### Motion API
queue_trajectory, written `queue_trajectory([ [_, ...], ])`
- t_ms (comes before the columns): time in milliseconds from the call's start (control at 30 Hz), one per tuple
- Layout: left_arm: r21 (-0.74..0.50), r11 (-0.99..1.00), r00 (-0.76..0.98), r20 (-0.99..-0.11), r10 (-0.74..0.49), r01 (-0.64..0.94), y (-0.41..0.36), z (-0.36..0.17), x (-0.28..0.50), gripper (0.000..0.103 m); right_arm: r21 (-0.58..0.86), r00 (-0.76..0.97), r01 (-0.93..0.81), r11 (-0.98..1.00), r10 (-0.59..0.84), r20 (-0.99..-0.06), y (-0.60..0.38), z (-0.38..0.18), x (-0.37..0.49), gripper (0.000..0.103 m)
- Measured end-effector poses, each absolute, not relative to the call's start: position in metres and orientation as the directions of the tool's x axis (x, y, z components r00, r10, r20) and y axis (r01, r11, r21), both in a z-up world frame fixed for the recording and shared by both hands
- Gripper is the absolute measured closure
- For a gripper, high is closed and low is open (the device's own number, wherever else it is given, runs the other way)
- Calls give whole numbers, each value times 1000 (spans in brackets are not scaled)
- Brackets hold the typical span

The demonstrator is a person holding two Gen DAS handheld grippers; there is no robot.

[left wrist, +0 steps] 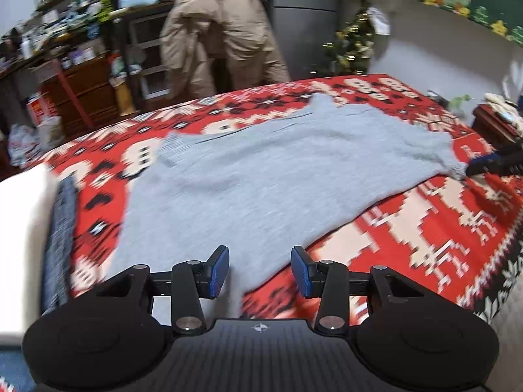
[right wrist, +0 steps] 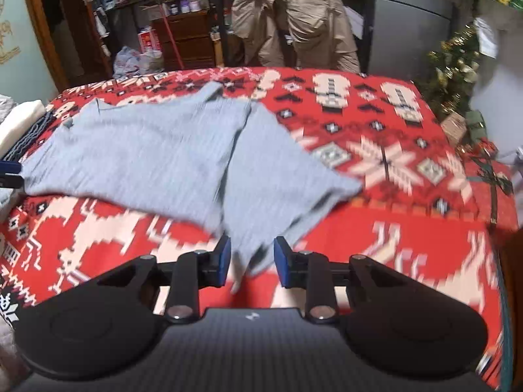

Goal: Fold clothes

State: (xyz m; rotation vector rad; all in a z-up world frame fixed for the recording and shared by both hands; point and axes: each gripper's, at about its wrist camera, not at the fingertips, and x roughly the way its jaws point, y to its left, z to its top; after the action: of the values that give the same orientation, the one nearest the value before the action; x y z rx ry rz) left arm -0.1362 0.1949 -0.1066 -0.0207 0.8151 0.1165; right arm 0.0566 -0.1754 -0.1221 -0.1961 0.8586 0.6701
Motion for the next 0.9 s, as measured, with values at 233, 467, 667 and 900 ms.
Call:
queue_trajectory([
  [233, 98, 972, 651, -728, 217, -215, 223, -101, -184, 62, 31, 526, -602, 798, 425, -737, -175, -132, 42, 100],
  [467, 90, 952, 609, -750, 258, -293, 253, -97, -221, 62, 33, 526, -573, 819, 398, -752, -197, -119, 40, 100],
  [667, -6, 940, 600, -771, 213, -341, 272, -102, -235, 62, 53, 509, -555, 830, 390, -767, -198, -125, 30, 94],
  [900, 72, 906, 626, -700, 344, -418, 269, -110, -222, 62, 80, 531, -553, 829, 425, -733, -199, -105, -1, 88],
])
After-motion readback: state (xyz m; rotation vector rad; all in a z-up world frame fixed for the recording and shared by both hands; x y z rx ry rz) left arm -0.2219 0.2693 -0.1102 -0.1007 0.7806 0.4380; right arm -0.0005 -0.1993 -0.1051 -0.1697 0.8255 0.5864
